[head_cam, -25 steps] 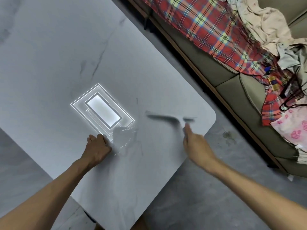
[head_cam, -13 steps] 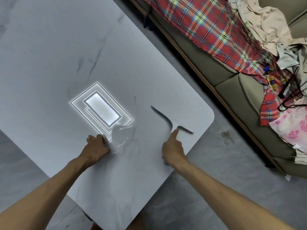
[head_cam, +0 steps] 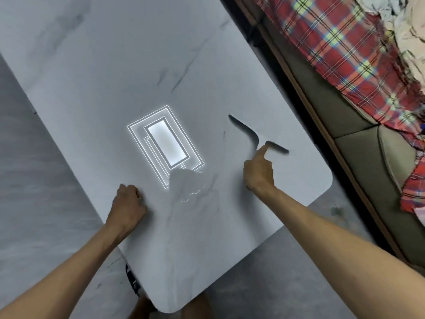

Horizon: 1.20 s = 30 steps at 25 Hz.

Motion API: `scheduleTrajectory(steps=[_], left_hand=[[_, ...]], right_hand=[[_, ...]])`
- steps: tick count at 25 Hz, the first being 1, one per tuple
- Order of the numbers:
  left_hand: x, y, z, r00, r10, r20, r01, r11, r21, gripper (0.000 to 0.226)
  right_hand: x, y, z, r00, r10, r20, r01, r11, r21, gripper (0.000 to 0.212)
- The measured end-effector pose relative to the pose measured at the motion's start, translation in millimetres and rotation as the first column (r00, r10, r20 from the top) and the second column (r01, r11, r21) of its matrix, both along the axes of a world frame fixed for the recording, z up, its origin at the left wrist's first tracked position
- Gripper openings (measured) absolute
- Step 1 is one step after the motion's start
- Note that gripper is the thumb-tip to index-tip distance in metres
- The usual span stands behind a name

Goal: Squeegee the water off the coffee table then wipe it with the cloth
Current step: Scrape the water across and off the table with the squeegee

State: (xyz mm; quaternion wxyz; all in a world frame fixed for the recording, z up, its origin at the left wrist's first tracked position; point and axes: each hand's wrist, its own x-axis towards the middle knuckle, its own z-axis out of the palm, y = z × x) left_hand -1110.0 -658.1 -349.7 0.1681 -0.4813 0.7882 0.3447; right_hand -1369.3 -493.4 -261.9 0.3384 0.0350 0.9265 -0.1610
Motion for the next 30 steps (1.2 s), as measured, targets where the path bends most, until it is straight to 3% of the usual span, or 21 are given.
scheduleTrajectory(steps=[4, 10, 14, 16, 19, 21, 24, 28, 30], left_hand=[[23.3, 4.5, -5.6, 0.998, -0.051, 0.027, 0.05, 0.997, 0.058, 0.015], [47.7, 23.7, -0.5, 0.99, -0.14, 0.03, 0.133, 0.976, 0.174, 0.017], [58.5, 37.7, 2.3, 0.983, -0.173, 0.06, 0.156, 0.963, 0.22, 0.02], [61.1, 41.0, 2.6, 0.979, -0.188, 0.074, 0.167, 0.96, 0.224, 0.02], [63.8, 44.7, 0.0, 0.983, -0.177, 0.047, 0.162, 0.961, 0.223, 0.02], [65.6, 49.7, -0.4, 0.991, -0.135, 0.001, 0.132, 0.967, 0.217, 0.017], [65.0, 60.0, -0.2, 0.991, -0.13, -0.039, 0.136, 0.968, 0.212, 0.018], [55.3, 72.1, 1.1, 0.992, -0.127, -0.005, 0.125, 0.963, 0.24, 0.02], [46.9, 74.6, 1.7, 0.998, -0.052, 0.023, 0.043, 0.96, 0.277, 0.018]], right_hand=[[73.9, 23.8, -12.0, 0.973, 0.227, 0.034, -0.225, 0.973, -0.051, 0.082], [153.2, 67.3, -2.2, 0.856, 0.516, 0.03, -0.513, 0.843, 0.162, 0.082], [180.3, 99.5, 18.0, 0.855, 0.511, 0.088, -0.517, 0.853, 0.073, 0.078], [168.5, 111.5, 26.5, 0.874, 0.485, 0.034, -0.486, 0.874, 0.028, 0.075], [113.8, 108.2, 24.2, 0.913, 0.391, -0.115, -0.384, 0.92, 0.077, 0.068], [84.8, 99.9, 14.9, 0.944, 0.303, -0.131, -0.292, 0.952, 0.096, 0.064], [92.3, 93.1, 2.6, 0.966, 0.243, -0.085, -0.234, 0.967, 0.101, 0.066], [155.2, 106.2, 12.7, 0.938, 0.34, 0.067, -0.343, 0.939, 0.03, 0.072], [147.4, 113.2, 26.9, 0.93, 0.361, 0.062, -0.362, 0.932, 0.002, 0.068]])
